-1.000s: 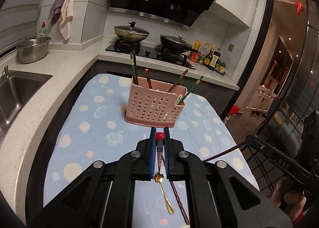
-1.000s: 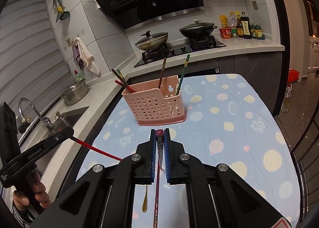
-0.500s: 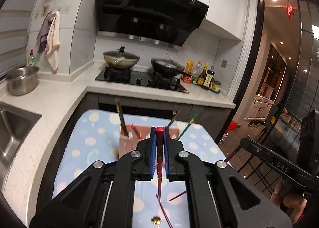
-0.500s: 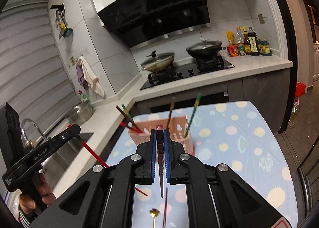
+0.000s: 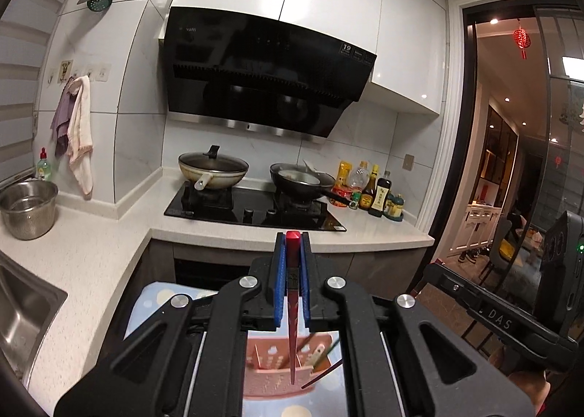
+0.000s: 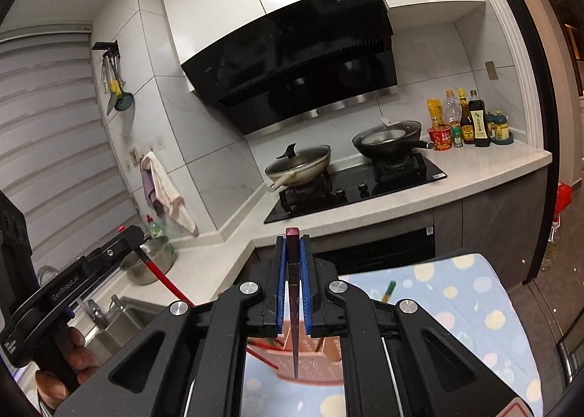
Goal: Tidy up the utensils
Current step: 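Lower both chopsticks into the pink caddy and open both tools, then move both open tools back toward the gold spoon on the table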
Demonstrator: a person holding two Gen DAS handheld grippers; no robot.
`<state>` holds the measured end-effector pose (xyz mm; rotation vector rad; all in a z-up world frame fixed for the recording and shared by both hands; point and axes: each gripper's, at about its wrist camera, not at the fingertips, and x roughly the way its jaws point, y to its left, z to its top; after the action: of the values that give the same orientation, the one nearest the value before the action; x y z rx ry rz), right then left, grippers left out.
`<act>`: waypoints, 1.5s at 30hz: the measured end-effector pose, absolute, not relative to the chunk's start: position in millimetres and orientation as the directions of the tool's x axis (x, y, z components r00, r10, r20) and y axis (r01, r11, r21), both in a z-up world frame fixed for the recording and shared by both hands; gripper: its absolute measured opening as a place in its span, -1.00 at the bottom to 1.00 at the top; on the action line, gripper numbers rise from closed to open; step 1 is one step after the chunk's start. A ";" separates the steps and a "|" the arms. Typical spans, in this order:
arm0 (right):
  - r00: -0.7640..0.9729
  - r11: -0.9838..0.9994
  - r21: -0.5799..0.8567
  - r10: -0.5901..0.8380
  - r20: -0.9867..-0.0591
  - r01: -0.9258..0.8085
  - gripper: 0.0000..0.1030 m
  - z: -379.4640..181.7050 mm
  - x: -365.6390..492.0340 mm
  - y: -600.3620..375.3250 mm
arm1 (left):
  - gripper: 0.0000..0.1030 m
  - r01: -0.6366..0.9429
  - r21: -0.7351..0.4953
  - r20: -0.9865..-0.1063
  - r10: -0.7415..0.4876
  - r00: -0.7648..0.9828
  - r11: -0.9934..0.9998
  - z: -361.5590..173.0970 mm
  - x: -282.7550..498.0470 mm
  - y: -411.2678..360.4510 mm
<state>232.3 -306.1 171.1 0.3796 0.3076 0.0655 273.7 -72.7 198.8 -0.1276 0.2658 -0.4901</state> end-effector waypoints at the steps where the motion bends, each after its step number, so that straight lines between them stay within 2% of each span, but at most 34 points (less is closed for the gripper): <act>1: 0.953 0.927 0.374 0.117 -0.279 -0.004 -0.85 172.6 237.1 -306.7 | -0.87 0.446 -0.178 -0.222 -0.478 0.850 0.877 199.5 277.7 -74.7; 6: 0.958 0.933 0.359 0.093 -0.271 0.011 -0.86 173.4 260.7 -308.8 | -0.87 0.444 -0.164 -0.230 -0.472 0.851 0.881 195.6 303.9 -81.8; 19: 0.913 0.932 0.359 0.100 -0.396 0.053 -0.85 119.4 302.6 -308.0 | -0.87 0.425 -0.179 -0.329 -0.461 0.825 0.888 147.8 348.2 -92.5; 28: 0.895 0.931 0.356 0.096 -0.436 0.074 -0.85 98.6 306.3 -301.7 | -0.87 0.408 -0.190 -0.370 -0.450 0.813 0.893 129.3 356.5 -90.3; 29: 0.896 0.930 0.359 0.090 -0.434 0.081 -0.75 98.9 304.6 -302.1 | -0.86 0.399 -0.189 -0.373 -0.442 0.816 0.897 128.6 356.7 -89.7; 30: 0.897 0.929 0.360 0.087 -0.432 0.083 -0.67 99.1 303.8 -302.1 | -0.83 0.398 -0.191 -0.376 -0.442 0.814 0.897 128.2 356.8 -89.1; 32: 0.901 0.928 0.363 0.083 -0.426 0.086 -0.62 100.6 300.1 -302.5 | -0.73 0.383 -0.190 -0.379 -0.427 0.821 0.904 128.0 355.2 -86.4; 38: 0.903 0.933 0.351 0.087 -0.421 0.074 -0.60 106.2 283.6 -300.0 | -0.35 0.359 -0.187 -0.371 -0.404 0.836 0.914 130.8 339.9 -75.4; 45: 0.893 0.951 0.304 0.087 -0.441 0.057 -0.58 102.8 249.5 -288.6 | -0.29 0.344 -0.175 -0.404 -0.386 0.830 0.923 122.6 312.5 -64.5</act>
<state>249.5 -288.6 102.8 0.3169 0.4685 0.0158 312.5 -64.5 122.6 -0.0965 0.4487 -0.3874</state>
